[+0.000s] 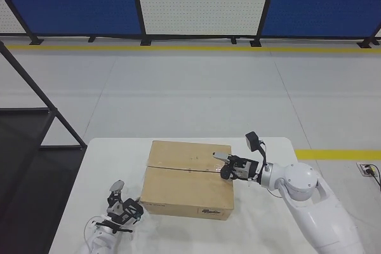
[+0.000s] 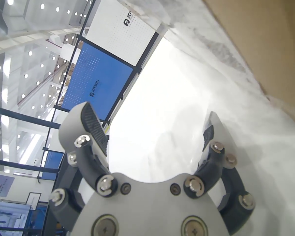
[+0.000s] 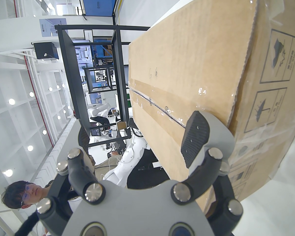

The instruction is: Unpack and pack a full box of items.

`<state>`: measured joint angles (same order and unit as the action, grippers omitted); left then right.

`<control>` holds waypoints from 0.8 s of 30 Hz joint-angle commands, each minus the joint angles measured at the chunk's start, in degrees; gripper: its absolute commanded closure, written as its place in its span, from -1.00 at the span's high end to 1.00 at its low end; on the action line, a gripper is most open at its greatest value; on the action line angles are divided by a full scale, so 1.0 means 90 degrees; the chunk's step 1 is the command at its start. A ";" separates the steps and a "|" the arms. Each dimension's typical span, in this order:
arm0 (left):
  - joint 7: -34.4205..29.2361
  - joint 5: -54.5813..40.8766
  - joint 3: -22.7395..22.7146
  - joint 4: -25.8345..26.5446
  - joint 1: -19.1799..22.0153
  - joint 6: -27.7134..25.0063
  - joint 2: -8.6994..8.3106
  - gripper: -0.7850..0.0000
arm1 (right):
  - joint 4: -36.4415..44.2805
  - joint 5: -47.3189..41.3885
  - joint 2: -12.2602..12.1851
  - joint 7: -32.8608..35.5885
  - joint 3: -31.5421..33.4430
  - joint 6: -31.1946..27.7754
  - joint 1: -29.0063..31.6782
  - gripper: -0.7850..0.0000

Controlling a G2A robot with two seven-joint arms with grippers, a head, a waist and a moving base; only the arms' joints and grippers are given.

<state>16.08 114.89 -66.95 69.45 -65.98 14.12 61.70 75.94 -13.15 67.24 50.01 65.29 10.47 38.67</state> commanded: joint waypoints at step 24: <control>-0.0179 0.0163 0.0103 -0.0215 0.0233 0.0099 0.0236 -0.04 | 0.0000 0.0000 0.0000 0.0000 0.0000 0.0000 0.0000 1.00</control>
<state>14.40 116.28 -65.97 67.55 -63.80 14.85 63.76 75.94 -13.15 67.24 50.01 65.29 10.47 38.67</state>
